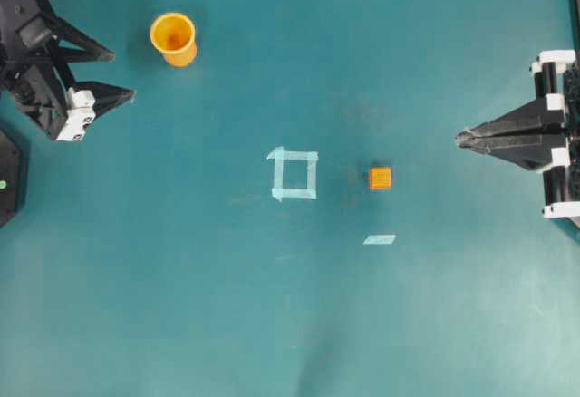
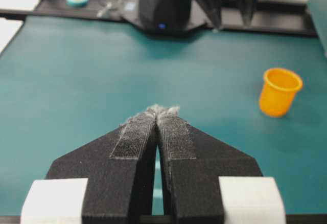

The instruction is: Move the cup toward the block with left arm.

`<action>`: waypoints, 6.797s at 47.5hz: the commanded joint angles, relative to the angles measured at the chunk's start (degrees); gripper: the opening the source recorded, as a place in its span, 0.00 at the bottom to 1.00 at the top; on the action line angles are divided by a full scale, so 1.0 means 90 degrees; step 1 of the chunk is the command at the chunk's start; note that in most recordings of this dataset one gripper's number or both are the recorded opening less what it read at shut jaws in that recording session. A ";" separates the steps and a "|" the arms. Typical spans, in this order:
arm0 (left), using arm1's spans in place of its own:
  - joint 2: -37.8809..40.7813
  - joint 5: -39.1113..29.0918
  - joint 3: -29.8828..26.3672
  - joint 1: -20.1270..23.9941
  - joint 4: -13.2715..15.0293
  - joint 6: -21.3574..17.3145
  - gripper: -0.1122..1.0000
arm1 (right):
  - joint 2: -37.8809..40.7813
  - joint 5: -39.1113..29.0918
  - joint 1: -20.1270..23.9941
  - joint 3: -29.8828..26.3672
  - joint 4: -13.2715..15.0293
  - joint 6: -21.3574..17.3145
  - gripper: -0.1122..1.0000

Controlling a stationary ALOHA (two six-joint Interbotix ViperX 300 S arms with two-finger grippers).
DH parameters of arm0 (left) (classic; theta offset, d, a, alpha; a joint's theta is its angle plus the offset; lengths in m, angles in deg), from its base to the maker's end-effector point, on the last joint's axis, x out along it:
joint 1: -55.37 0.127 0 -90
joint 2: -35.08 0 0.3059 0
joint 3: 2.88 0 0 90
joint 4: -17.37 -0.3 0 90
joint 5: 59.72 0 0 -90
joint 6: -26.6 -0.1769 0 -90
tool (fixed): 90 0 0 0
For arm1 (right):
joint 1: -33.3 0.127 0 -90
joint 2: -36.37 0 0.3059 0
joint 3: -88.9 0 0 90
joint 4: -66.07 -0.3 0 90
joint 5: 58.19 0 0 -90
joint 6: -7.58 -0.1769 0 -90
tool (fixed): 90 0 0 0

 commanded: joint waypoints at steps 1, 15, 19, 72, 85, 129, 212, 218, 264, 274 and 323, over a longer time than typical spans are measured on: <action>0.0117 0.0137 -0.0215 0.0107 0.0000 0.0029 0.82 | 0.0010 0.0039 0.0000 -0.0205 0.0010 0.0010 0.10; 0.0820 0.0156 -0.0527 0.0312 0.0029 0.0078 0.82 | 0.0010 0.0020 0.0000 -0.0215 0.0010 0.0010 0.10; 0.1123 0.0107 -0.0674 0.0410 0.0020 0.0068 0.82 | 0.0010 0.0020 0.0000 -0.0215 0.0020 0.0010 0.10; 0.3594 0.1230 -0.1074 0.0918 0.0029 0.0078 0.82 | 0.0039 0.0010 0.0000 -0.0225 0.0059 0.0000 0.10; 0.4082 0.1348 -0.1504 0.0840 0.0020 0.0039 0.82 | 0.0049 0.0020 0.0000 -0.0225 0.0098 0.0000 0.10; 0.4268 0.1475 -0.2363 0.0469 0.0039 0.0088 0.71 | 0.0107 -0.0146 0.0059 -0.0215 0.0098 0.0000 0.10; 0.7100 -0.1201 -0.7754 -0.2695 0.0000 -0.0850 0.71 | 0.0078 -0.0107 0.0059 -0.0342 0.0107 0.0000 0.10; 0.7178 -0.1279 -0.7852 -0.2607 0.0000 -0.1016 0.71 | 0.0078 -0.0107 0.0059 -0.0342 0.0107 0.0000 0.10; 0.7275 -0.1221 -0.7832 -0.2510 0.0000 -0.1055 0.71 | 0.0078 -0.0137 0.0059 -0.0352 0.0127 0.0000 0.10; 0.7275 -0.1221 -0.7832 -0.2510 0.0000 -0.1055 0.71 | 0.0078 -0.0146 0.0059 -0.0352 0.0127 0.0000 0.10; 0.7266 -0.1221 -0.7812 -0.2510 0.0000 -0.1055 0.71 | 0.0078 -0.0156 0.0059 -0.0352 0.0127 -0.0010 0.10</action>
